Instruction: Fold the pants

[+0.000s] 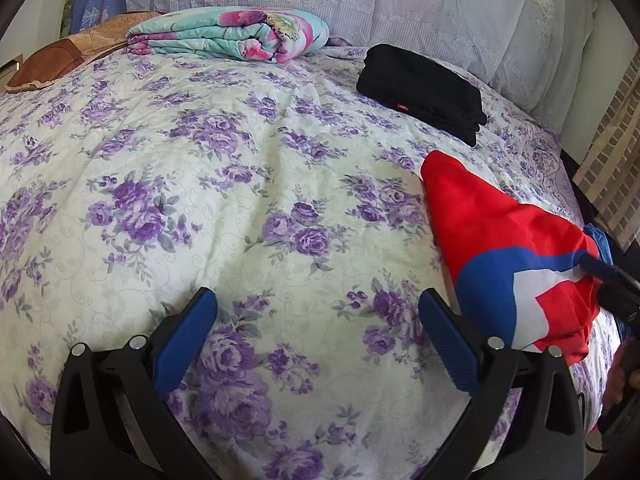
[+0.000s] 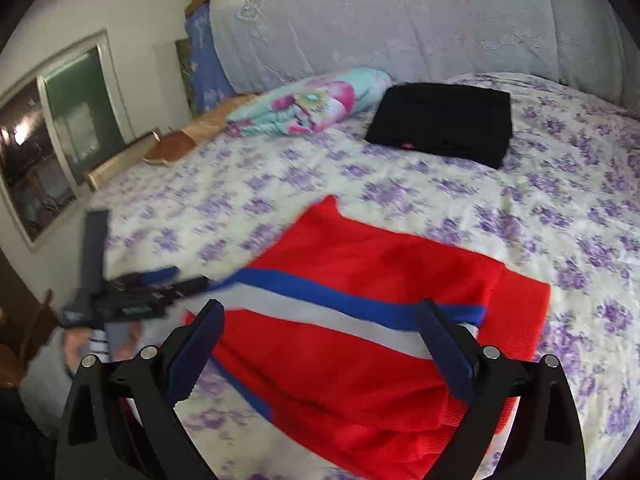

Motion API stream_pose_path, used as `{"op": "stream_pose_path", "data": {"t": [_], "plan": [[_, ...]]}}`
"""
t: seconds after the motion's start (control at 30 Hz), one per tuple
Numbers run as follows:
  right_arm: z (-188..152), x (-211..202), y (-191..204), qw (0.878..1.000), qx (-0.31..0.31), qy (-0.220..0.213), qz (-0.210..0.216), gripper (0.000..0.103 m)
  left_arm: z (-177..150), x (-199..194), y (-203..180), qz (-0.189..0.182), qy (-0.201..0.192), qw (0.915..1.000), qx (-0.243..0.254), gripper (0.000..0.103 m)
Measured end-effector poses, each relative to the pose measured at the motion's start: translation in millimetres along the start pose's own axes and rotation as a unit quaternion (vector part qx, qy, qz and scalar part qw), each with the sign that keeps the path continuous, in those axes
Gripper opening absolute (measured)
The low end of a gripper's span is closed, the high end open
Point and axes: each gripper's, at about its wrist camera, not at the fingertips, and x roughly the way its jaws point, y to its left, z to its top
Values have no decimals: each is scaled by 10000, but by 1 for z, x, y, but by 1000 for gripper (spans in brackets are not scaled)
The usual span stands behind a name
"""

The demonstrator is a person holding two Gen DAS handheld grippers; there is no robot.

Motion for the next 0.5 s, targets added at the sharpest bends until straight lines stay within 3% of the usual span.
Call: {"op": "stream_pose_path", "data": {"t": [0.1, 0.17, 0.37, 0.5], "plan": [[-9, 2, 3, 9997, -225, -106, -86, 99, 0, 0, 0, -5, -3, 10000, -3, 98], [-4, -7, 2, 9997, -108, -155, 120, 99, 0, 0, 0, 9, 4, 10000, 4, 98], [5, -50, -11, 9969, 149, -766, 81, 99, 0, 0, 0, 6, 3, 10000, 3, 98], [-12, -18, -26, 9992, 303, -163, -200, 99, 0, 0, 0, -1, -2, 10000, -1, 98]]}}
